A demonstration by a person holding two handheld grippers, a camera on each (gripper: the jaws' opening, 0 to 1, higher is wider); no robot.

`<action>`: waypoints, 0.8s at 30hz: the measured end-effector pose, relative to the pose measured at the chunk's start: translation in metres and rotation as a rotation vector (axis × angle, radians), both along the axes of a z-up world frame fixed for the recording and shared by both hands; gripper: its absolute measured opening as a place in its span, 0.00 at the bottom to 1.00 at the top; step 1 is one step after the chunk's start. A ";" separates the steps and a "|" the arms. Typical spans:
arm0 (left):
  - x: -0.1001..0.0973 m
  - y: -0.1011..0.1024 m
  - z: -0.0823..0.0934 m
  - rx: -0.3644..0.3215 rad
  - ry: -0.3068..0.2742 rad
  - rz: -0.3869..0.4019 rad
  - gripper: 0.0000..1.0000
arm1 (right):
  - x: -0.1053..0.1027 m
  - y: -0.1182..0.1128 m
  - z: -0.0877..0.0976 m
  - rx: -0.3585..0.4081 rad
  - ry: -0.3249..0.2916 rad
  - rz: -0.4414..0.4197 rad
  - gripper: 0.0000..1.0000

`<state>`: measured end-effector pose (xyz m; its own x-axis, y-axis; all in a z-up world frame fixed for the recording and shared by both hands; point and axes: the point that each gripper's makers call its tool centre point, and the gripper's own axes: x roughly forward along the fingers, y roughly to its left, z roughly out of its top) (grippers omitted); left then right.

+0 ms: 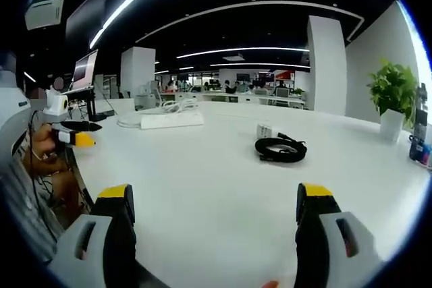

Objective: Straighten the power strip on the desk, plug the charger into it

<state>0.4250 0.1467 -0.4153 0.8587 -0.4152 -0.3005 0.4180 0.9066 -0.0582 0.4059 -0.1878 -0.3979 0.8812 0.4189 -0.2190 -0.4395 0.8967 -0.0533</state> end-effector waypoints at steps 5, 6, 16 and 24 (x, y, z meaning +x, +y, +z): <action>0.002 0.002 -0.002 0.004 0.002 0.007 0.97 | 0.004 0.003 -0.001 0.005 0.002 0.012 0.99; 0.002 0.002 -0.001 0.005 0.001 0.007 0.97 | 0.005 0.003 0.000 0.003 0.000 0.015 0.99; 0.004 0.001 0.001 -0.011 -0.012 0.006 0.97 | 0.012 0.013 0.001 0.004 -0.011 0.055 1.00; 0.005 -0.001 0.002 -0.014 -0.015 0.002 0.96 | 0.012 0.019 -0.003 -0.009 0.001 0.092 1.00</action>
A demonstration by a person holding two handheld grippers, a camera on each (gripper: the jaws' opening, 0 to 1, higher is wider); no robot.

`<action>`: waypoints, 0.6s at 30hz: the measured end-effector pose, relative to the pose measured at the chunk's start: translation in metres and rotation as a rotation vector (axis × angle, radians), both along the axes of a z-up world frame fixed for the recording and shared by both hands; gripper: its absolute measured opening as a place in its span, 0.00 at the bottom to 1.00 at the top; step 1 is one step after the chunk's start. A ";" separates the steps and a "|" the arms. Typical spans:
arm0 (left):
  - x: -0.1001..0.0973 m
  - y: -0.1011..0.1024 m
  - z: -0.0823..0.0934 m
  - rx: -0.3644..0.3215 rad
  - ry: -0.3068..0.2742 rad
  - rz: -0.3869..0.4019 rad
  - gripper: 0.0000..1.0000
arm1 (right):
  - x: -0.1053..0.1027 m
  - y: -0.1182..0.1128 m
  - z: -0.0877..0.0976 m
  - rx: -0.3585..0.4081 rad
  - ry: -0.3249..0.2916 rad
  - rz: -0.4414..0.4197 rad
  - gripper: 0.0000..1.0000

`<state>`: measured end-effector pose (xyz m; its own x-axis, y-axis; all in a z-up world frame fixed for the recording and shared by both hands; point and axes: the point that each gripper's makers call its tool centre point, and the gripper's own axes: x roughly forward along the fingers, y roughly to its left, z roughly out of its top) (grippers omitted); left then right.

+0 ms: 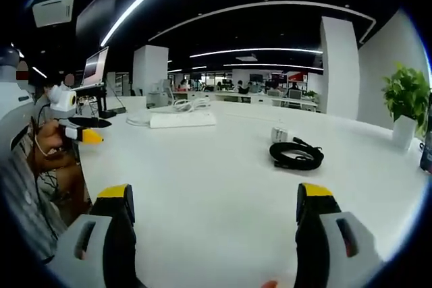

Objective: Straighten the power strip on the desk, plug the charger into it

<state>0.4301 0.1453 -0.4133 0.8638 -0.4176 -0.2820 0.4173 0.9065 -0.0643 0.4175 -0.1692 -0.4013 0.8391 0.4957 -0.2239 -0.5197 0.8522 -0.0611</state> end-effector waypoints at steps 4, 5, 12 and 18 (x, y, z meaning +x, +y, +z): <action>0.001 -0.003 0.000 0.008 0.002 -0.007 0.96 | 0.000 0.003 -0.001 0.002 0.004 0.014 1.00; 0.001 -0.004 0.000 0.010 0.002 -0.010 0.96 | 0.001 0.004 -0.001 -0.001 0.004 0.018 1.00; 0.006 -0.011 0.006 0.027 -0.012 -0.028 0.96 | 0.005 0.010 0.005 0.010 -0.006 0.046 1.00; 0.007 -0.017 0.009 0.032 -0.016 -0.052 0.95 | 0.009 0.014 0.009 0.018 -0.006 0.070 1.00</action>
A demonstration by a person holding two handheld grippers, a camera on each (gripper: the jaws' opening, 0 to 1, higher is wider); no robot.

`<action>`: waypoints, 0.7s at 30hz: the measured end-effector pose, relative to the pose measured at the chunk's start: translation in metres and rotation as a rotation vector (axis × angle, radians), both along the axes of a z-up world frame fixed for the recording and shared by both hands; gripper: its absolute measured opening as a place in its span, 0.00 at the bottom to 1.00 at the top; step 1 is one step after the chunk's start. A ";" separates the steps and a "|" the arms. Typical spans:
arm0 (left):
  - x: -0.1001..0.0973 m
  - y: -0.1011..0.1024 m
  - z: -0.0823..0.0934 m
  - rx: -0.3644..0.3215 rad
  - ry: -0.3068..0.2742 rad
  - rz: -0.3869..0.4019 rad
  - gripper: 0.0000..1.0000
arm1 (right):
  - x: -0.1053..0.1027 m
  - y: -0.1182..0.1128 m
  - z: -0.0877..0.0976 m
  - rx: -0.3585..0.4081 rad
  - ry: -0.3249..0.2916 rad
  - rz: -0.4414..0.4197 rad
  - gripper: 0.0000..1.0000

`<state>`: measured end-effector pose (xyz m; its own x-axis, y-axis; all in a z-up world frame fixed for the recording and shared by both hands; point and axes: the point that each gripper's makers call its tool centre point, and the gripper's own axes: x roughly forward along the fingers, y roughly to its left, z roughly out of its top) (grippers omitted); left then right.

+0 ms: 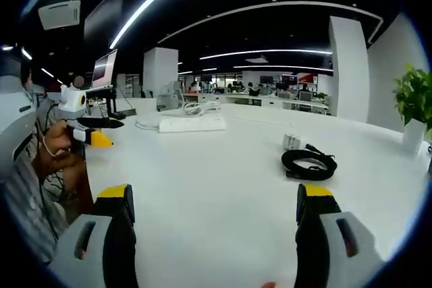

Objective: Straighten the power strip on the desk, plug the charger into it

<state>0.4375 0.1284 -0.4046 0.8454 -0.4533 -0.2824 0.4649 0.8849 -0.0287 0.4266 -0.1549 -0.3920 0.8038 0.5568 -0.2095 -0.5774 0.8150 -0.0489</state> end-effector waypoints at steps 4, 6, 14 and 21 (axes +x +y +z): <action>0.001 0.000 0.002 0.001 -0.002 -0.002 0.95 | 0.002 0.002 0.004 0.005 -0.006 0.015 1.00; 0.002 0.000 0.002 -0.001 -0.001 -0.003 0.95 | 0.004 0.003 0.005 0.008 -0.008 0.018 1.00; 0.004 0.002 0.000 0.038 0.016 -0.007 0.95 | 0.015 -0.003 0.005 -0.016 -0.019 0.014 1.00; 0.008 0.005 -0.001 0.038 0.026 0.005 0.95 | 0.021 -0.006 0.007 -0.013 -0.029 0.022 1.00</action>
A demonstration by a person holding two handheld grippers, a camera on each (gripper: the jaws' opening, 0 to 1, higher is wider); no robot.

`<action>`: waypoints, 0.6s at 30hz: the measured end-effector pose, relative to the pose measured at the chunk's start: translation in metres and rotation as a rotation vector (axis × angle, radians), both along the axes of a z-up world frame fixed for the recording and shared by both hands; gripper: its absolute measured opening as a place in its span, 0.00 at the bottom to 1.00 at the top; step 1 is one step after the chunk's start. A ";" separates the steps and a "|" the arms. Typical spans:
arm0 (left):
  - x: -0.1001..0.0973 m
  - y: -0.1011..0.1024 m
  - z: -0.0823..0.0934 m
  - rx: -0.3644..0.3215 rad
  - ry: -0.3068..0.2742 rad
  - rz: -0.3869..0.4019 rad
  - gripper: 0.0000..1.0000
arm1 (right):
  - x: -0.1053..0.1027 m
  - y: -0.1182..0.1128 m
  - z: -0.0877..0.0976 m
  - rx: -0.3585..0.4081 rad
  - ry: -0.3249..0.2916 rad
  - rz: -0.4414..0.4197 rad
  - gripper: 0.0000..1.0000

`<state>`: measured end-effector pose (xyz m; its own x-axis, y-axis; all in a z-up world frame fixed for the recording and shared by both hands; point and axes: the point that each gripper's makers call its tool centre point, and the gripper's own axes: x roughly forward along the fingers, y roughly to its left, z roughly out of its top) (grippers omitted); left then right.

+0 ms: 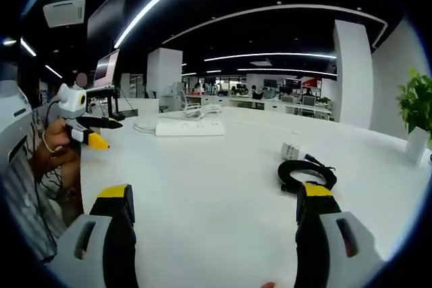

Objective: Straighten the power strip on the desk, plug the charger into it

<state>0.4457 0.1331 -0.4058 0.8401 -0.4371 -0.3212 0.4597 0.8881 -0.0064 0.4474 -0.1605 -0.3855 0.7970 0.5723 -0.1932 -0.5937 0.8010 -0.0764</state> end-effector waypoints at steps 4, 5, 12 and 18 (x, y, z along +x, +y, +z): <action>0.002 0.002 0.001 0.000 0.001 0.006 0.95 | 0.003 -0.002 0.000 0.011 0.004 0.006 1.00; 0.003 0.002 0.001 0.000 0.001 0.007 0.95 | 0.003 -0.002 0.000 0.015 0.004 0.008 1.00; 0.010 0.004 0.005 -0.006 -0.002 0.001 0.94 | 0.008 -0.003 0.000 0.014 0.003 0.025 1.00; 0.016 0.005 0.010 0.003 -0.015 0.001 0.94 | 0.014 -0.004 0.005 0.013 -0.015 0.038 0.99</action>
